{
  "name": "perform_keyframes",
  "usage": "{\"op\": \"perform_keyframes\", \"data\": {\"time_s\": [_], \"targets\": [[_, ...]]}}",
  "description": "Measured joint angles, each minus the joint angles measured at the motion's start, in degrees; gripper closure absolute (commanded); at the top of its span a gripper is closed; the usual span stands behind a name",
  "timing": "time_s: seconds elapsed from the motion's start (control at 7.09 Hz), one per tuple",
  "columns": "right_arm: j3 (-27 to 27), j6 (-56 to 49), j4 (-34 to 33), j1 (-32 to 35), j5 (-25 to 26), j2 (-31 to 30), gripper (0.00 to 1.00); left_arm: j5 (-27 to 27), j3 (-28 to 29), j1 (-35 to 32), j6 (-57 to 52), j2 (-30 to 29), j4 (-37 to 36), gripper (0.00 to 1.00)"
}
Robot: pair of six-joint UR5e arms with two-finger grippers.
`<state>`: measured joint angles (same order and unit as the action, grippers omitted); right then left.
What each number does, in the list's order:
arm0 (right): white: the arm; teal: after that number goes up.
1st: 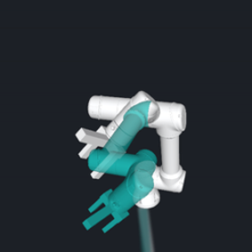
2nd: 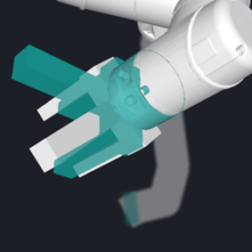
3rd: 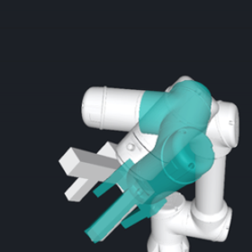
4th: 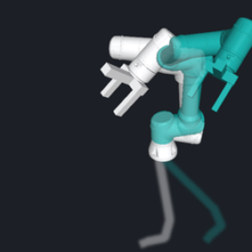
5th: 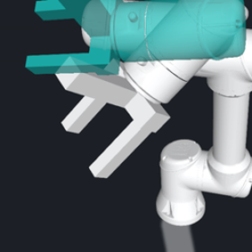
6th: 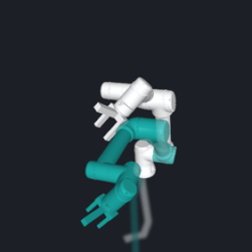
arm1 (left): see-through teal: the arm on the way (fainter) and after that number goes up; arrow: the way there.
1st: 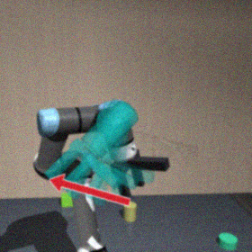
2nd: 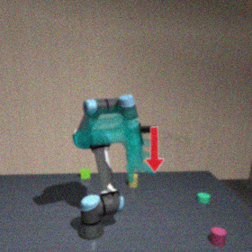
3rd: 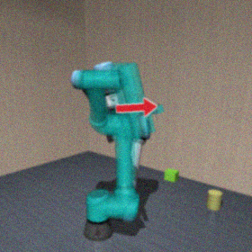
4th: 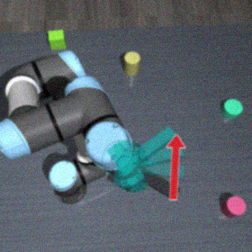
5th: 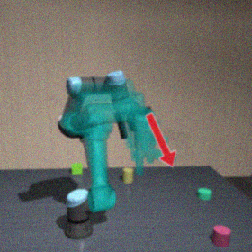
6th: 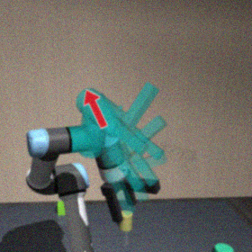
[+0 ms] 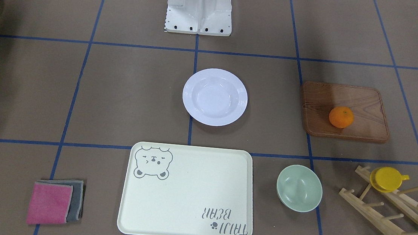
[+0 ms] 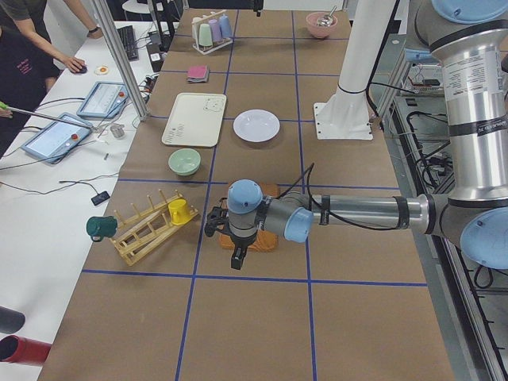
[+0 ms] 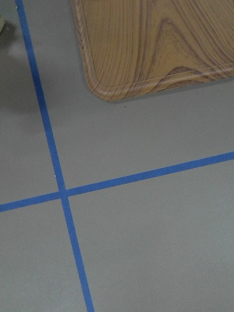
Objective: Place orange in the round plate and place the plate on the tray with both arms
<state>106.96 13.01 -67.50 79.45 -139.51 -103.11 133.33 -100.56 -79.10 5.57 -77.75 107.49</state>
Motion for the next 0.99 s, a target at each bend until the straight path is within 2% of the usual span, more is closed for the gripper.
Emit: {"op": "perform_keyframes", "data": {"time_s": [0.28, 0.56, 0.71, 0.85, 0.99], "targets": [[0.23, 0.52, -0.1, -0.49, -1.53, 0.77, 0.0, 0.0, -0.06, 0.01, 0.07, 0.1, 0.0, 0.01], [-0.38, 8.82, 0.01, -2.57, -8.25, 4.21, 0.0, 0.0, -0.29, 0.29, 1.75, -0.13, 0.02, 0.01], [-0.42, 17.07, 2.92, -4.29, -12.58, 5.88, 0.0, -0.02, -0.79, 0.58, 4.46, -0.46, 0.02, 0.01], [-0.6, 23.34, 8.99, -7.07, -12.42, 6.77, 0.0, -0.06, -1.39, 0.91, 6.85, -0.76, -0.02, 0.01], [-0.72, 32.06, 16.34, -11.38, -8.77, 7.36, 0.0, -0.08, -1.71, 1.6, 9.41, -1.32, -0.02, 0.01]]}}
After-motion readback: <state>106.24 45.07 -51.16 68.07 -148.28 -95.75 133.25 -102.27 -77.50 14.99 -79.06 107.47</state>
